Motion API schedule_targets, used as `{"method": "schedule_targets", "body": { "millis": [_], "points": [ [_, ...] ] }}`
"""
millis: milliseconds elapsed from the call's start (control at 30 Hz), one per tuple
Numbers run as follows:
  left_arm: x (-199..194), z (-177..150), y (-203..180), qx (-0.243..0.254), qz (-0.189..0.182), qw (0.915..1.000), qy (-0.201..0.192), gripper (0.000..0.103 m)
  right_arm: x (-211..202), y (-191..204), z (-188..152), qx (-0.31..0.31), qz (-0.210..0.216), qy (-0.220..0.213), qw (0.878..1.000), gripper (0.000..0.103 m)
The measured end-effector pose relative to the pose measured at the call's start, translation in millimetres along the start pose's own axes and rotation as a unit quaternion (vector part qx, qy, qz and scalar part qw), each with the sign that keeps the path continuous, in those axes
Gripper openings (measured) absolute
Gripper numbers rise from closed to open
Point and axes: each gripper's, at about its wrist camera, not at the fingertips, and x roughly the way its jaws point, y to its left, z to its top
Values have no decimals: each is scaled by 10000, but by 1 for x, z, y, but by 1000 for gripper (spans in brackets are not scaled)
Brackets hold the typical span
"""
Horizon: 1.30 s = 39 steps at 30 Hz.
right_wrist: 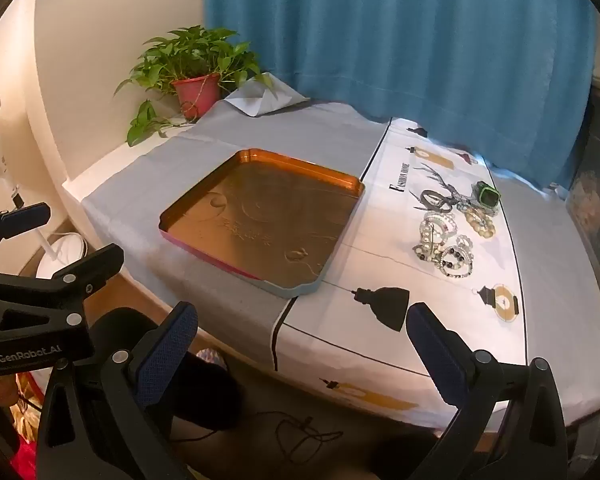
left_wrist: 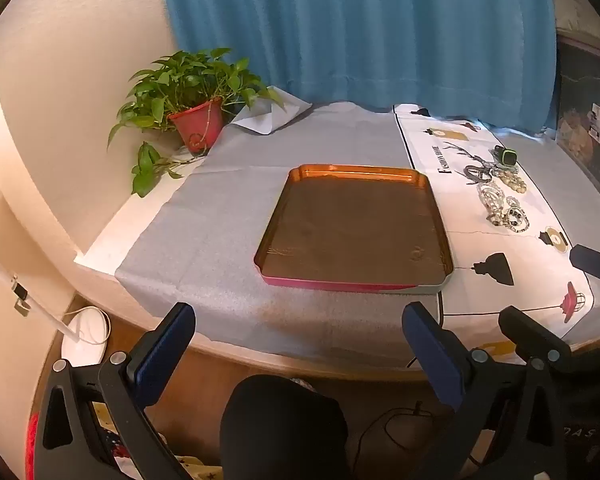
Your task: Organize jewelry
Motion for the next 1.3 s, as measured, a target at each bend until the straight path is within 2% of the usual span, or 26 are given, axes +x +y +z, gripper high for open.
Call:
{"method": "schedule_targets", "body": {
  "millis": [100, 233, 433, 1300],
  "points": [
    [-6, 0, -6, 105, 153, 9998, -31, 103, -1, 0, 1, 87, 94, 45, 9999, 103],
    [-6, 1, 12, -32, 43, 10000, 62, 103, -2, 0, 3, 51, 90, 49, 9999, 103],
    [-1, 4, 9, -52, 129, 9998, 118, 103, -3, 2, 11, 63, 30, 27, 10000, 103],
    [-1, 0, 12, -46, 165, 9998, 87, 103, -6, 7, 6, 109, 95, -10, 9999, 103]
  ]
}}
